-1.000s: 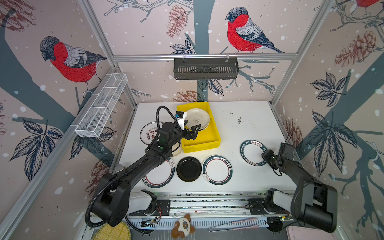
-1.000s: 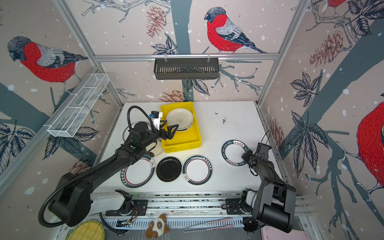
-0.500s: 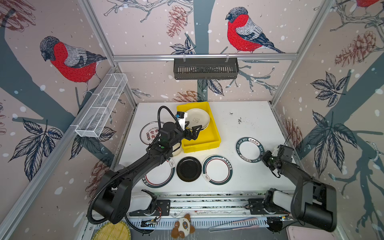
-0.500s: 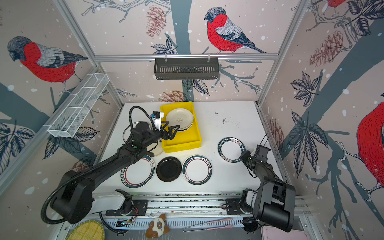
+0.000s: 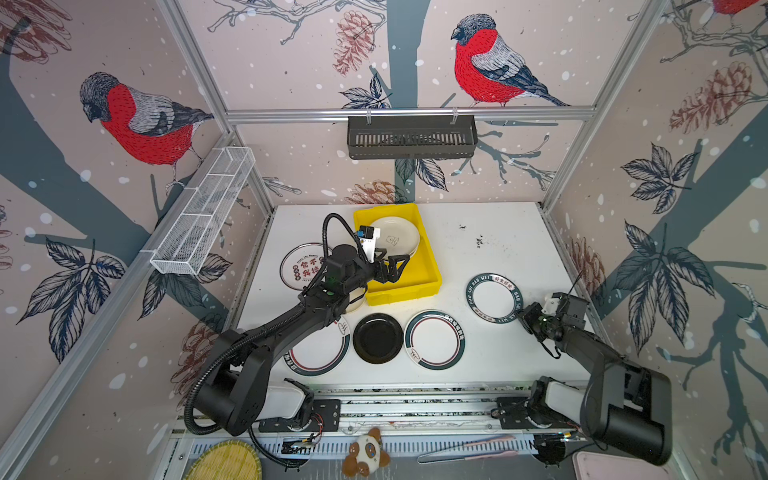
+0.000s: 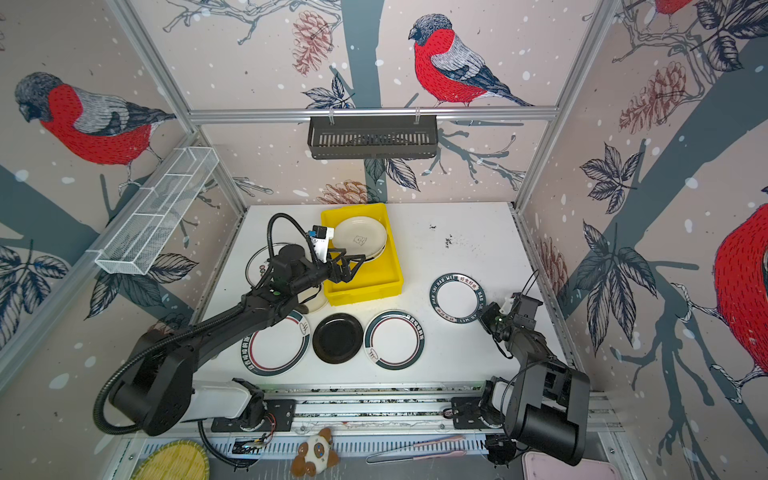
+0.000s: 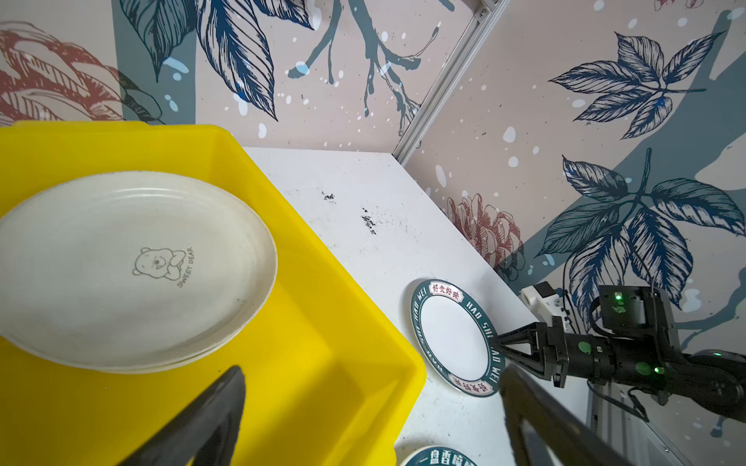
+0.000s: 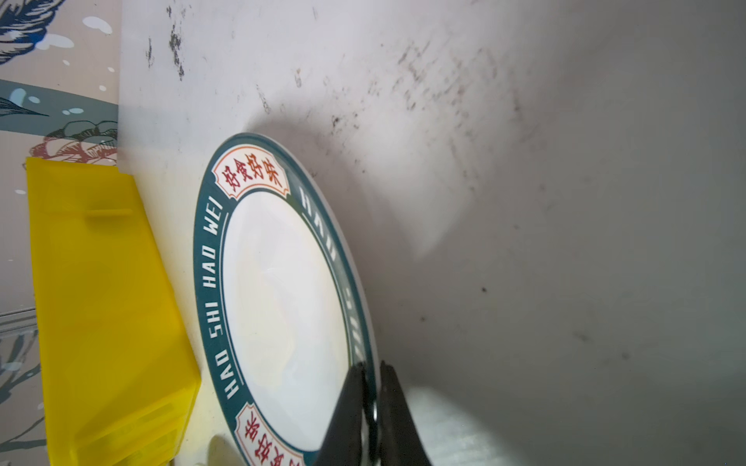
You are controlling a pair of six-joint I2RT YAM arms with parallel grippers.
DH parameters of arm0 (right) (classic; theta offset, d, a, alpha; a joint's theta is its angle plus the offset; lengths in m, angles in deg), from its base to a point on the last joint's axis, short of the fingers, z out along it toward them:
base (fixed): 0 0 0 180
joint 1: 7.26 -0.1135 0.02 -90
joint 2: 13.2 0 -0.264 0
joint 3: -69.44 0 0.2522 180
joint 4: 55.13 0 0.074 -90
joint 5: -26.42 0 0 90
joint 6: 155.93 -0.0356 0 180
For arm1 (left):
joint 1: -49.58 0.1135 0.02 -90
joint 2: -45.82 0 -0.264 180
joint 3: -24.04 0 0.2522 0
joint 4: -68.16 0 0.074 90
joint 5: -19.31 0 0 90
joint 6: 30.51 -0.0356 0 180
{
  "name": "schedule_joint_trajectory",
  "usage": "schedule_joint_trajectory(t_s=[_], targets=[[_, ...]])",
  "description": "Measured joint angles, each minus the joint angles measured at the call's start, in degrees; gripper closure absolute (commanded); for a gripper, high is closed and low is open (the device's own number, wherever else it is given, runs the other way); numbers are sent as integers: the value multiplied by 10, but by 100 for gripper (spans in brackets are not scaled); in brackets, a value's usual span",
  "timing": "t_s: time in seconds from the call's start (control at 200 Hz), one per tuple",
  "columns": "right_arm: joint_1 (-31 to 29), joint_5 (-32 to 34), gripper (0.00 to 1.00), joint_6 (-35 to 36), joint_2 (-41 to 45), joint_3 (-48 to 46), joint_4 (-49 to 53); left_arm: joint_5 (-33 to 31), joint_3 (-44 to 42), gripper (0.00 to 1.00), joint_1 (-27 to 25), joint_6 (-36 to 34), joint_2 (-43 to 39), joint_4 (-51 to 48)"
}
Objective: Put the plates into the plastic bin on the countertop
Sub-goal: 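Push the green-rimmed plate away and grasp its edge with the right gripper, then lift the green-rimmed plate upright toward the left gripper while the left gripper approaches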
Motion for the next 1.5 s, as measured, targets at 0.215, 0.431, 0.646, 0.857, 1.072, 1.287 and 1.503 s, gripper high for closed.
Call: schedule_joint_trajectory(t_s=[0.215,0.431,0.646,0.857,1.072,1.287,1.503], targets=[[2,-27,99,-2,5,-3,-6,0,0,3,-13,25,0,0],[6,-35,100,-1,36,-4,6,-3,19,3,-26,27,14,-1],[9,-48,100,-20,83,-4,21,-3,34,3,-34,31,26,-2],[9,-79,100,-53,107,-3,0,23,39,3,-35,60,51,14],[2,-99,100,-97,127,-3,-59,73,52,9,-40,109,101,60],[-43,-99,100,-139,150,20,-114,77,101,17,-68,112,142,56],[-125,-77,100,-155,156,53,-147,72,126,32,-85,117,178,57]])
